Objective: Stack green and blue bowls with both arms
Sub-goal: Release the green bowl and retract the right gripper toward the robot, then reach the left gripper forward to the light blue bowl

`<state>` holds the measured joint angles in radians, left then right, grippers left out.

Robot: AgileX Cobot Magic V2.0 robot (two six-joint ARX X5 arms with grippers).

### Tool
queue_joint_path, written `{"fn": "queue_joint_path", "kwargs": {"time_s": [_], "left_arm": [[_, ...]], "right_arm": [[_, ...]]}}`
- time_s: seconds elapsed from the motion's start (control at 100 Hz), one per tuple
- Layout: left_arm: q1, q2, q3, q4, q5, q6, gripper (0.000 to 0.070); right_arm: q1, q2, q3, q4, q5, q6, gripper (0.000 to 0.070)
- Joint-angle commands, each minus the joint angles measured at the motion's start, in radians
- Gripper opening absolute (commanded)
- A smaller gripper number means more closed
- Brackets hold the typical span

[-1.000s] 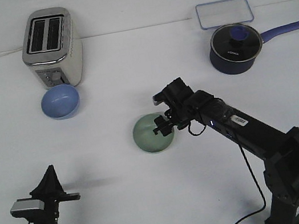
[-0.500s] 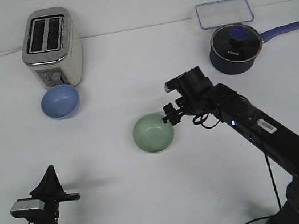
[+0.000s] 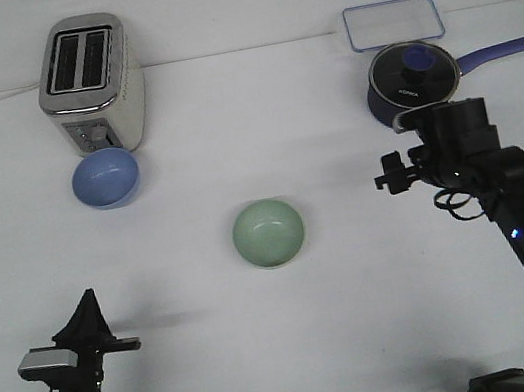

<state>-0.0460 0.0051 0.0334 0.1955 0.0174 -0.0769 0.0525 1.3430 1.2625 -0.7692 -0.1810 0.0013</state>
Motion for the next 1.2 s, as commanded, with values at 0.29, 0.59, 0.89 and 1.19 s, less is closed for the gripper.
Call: {"fn": "queue_joint_path", "kwargs": {"time_s": [0.29, 0.59, 0.89, 1.19], "left_arm": [[0.001, -0.002, -0.019, 0.014, -0.002, 0.005, 0.0014], [0.001, -0.002, -0.019, 0.014, -0.002, 0.005, 0.0014], [0.001, -0.002, -0.019, 0.014, -0.002, 0.005, 0.0014], [0.001, -0.002, -0.019, 0.014, -0.002, 0.005, 0.0014]], "right_arm": [[-0.143, -0.348, -0.380, 0.219, -0.005, -0.035, 0.0398], [-0.136, -0.610, -0.570, 0.410, -0.077, -0.026, 0.0398], [-0.136, -0.791, -0.721, 0.568, -0.054, -0.020, 0.0398], [-0.136, -0.853, -0.787, 0.650, -0.055, 0.002, 0.0398]]}}
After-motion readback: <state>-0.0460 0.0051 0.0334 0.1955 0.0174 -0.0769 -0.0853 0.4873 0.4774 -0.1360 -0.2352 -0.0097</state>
